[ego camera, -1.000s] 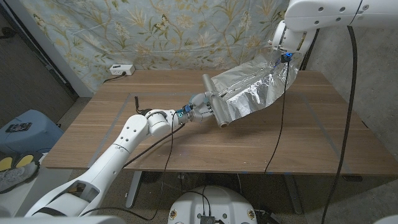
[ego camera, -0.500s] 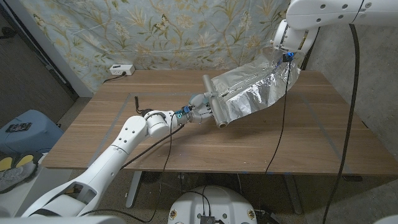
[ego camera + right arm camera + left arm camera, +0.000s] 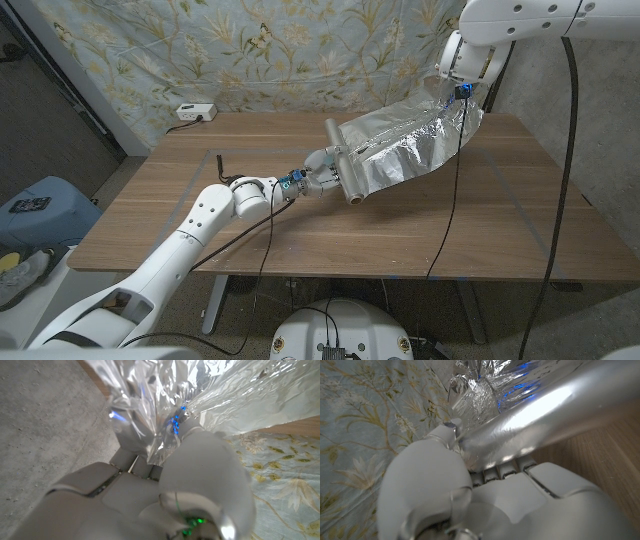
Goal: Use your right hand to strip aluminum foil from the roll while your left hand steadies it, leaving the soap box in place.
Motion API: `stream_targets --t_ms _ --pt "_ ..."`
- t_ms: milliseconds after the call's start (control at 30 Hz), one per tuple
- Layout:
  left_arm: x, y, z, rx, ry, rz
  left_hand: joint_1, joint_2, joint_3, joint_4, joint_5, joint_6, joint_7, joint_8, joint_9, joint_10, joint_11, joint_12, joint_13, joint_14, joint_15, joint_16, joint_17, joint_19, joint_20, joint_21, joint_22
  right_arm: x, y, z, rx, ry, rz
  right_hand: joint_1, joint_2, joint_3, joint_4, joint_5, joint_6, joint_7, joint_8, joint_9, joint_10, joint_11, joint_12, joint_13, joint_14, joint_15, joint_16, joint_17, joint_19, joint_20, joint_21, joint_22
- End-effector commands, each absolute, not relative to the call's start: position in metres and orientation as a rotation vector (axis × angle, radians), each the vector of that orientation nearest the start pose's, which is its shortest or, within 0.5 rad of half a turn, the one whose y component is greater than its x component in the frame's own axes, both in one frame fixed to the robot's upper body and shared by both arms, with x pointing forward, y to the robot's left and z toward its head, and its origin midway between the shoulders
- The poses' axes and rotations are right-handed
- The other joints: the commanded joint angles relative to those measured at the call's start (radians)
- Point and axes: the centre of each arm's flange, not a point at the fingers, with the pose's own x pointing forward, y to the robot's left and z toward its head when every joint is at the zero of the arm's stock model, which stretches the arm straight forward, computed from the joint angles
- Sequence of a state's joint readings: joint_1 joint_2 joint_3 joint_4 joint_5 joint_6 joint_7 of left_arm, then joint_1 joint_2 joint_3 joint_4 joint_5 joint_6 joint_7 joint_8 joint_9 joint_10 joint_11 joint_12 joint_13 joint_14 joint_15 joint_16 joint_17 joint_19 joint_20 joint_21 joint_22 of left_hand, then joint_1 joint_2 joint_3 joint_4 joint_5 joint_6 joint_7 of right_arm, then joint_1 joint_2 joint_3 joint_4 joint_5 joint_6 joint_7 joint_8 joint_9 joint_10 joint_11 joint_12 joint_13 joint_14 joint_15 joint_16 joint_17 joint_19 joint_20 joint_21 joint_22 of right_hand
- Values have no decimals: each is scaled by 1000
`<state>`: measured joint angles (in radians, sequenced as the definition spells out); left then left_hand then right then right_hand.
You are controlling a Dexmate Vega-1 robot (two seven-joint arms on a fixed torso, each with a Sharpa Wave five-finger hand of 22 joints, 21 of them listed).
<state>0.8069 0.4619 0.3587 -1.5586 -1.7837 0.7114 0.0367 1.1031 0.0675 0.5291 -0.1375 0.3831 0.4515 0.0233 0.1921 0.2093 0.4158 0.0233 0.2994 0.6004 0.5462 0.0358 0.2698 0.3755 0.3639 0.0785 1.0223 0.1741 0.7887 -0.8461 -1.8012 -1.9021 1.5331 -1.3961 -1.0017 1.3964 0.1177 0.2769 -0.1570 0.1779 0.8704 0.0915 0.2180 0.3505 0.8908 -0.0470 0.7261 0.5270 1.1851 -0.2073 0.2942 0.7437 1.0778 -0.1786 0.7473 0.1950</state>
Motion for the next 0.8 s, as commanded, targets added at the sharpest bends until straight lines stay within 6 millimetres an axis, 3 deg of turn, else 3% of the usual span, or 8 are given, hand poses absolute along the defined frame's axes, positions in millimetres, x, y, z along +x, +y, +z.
stream_targets --t_ms 33,467,567,800 --pt "588 122 -35 -841 318 -982 -15 -3 -8 2 -5 -1 6 3 3 -9 2 -1 4 -4 11 -4 1 0 7 -2 3 505 -241 215 -1240 208 -440 2 6 -1 -1 5 8 1 -3 2 6 -4 6 4 5 -7 -3 2 -5 3 8 1" --pt "584 127 -37 -839 304 -974 -22 -3 -10 -3 -8 -7 10 3 2 -12 3 -2 6 -10 19 -8 -2 -6 18 -6 3 503 -248 219 -1225 206 -446 3 6 -3 -1 6 9 0 -4 4 8 -5 7 2 8 -6 -7 5 -10 4 21 0" --pt "582 129 -38 -841 306 -964 -40 -17 -27 1 -16 -8 10 4 2 -12 0 -2 7 -8 23 -5 -2 -3 23 -6 4 503 -249 218 -1222 205 -445 3 6 -4 -1 6 9 0 -4 3 6 -5 8 3 9 -7 -7 5 -11 4 24 -1" --pt "581 131 -39 -844 299 -952 -14 5 -13 -16 -16 10 18 12 1 0 0 2 9 10 8 4 -2 4 20 -5 4 503 -251 217 -1222 210 -446 5 6 -3 -2 7 8 -1 -5 3 4 -6 8 3 9 -6 -9 7 -14 3 31 -1"
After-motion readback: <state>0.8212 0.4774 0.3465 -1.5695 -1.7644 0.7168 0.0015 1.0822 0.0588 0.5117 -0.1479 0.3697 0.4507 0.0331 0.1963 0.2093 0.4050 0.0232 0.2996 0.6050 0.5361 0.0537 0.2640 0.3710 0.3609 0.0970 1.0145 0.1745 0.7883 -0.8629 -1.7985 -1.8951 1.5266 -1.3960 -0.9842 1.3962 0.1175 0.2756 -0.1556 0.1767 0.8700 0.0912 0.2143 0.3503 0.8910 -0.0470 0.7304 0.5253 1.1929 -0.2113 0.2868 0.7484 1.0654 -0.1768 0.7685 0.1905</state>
